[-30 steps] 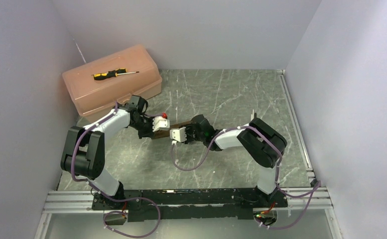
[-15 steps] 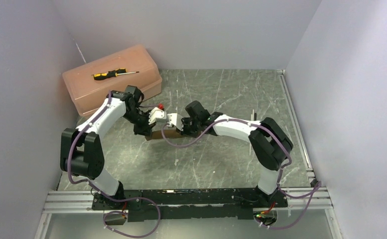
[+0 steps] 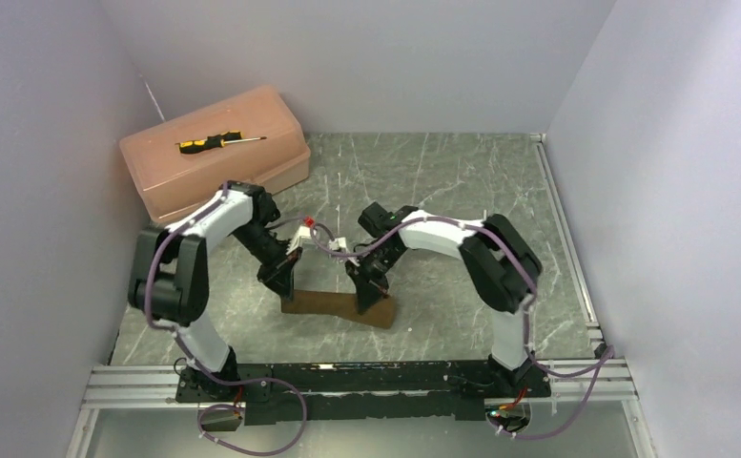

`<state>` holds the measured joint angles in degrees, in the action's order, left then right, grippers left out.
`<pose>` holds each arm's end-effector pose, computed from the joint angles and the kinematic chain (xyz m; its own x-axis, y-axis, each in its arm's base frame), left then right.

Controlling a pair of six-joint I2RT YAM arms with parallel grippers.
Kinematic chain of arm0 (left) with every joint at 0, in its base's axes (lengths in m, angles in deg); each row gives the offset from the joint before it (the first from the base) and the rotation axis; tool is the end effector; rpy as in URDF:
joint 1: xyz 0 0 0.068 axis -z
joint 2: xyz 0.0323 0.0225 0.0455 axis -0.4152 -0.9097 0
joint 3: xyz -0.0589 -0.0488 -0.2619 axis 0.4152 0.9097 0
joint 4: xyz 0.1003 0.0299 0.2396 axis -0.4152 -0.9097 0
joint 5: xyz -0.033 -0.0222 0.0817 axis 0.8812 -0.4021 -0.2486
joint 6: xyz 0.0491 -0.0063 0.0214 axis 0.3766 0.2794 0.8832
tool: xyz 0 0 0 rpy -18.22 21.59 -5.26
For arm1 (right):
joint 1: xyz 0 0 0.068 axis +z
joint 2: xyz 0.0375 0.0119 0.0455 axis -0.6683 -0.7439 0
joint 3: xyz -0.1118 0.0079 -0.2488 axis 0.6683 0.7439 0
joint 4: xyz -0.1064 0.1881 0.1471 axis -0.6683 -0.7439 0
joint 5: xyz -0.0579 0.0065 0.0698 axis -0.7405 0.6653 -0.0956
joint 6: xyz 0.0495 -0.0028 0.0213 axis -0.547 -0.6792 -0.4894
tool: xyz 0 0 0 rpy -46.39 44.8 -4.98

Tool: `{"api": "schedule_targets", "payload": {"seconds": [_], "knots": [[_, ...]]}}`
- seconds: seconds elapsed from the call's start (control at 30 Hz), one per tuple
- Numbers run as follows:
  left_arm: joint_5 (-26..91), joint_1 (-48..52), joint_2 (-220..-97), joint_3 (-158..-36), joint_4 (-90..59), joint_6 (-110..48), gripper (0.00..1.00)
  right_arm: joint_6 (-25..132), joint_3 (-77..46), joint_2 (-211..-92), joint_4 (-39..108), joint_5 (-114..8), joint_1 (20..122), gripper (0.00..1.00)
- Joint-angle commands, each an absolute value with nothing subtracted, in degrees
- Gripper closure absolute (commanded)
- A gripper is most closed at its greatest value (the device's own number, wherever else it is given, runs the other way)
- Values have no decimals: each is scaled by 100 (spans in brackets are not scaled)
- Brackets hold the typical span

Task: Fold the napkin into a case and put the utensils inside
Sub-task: Turn over the smaller rectangle folded napkin at the center of the board.

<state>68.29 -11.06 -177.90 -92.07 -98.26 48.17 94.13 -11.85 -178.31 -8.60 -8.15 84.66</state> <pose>0.2440 -0.0839 0.2208 -0.3913 0.7783 -0.4910 0.8364 0.0783 -0.5424 0.2394 0.2595 0.1756 -0.3095 -0.7495 -0.5851 -0.8342 -0.0813 0.5454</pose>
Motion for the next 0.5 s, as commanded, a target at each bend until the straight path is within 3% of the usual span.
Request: {"api": "schedule_targets", "payload": {"seconds": [0.0, 0.1, 0.23, 0.37, 0.47], "knots": [[7244, -1126, -18562, -9289, -10099, 4824, 97, 9832, -1419, -18625, -1735, -157, 8421, 99], [7061, -1134, -19021, -9415, -9908, 4737, 97, 9960, -1834, -19018, -1924, -376, 8382, 95], [6807, -1285, -19715, -9854, -9611, 4424, 97, 10068, -2188, -19222, -1885, -870, 8239, 77], [6612, -1546, -20374, -10399, -9425, 4004, 97, 9579, -2124, -18838, -1027, -1223, 7951, 46], [6500, -1627, -20708, -10656, -9230, 3690, 97, 9316, -1956, -18468, -535, -1244, 7738, 40]]}}
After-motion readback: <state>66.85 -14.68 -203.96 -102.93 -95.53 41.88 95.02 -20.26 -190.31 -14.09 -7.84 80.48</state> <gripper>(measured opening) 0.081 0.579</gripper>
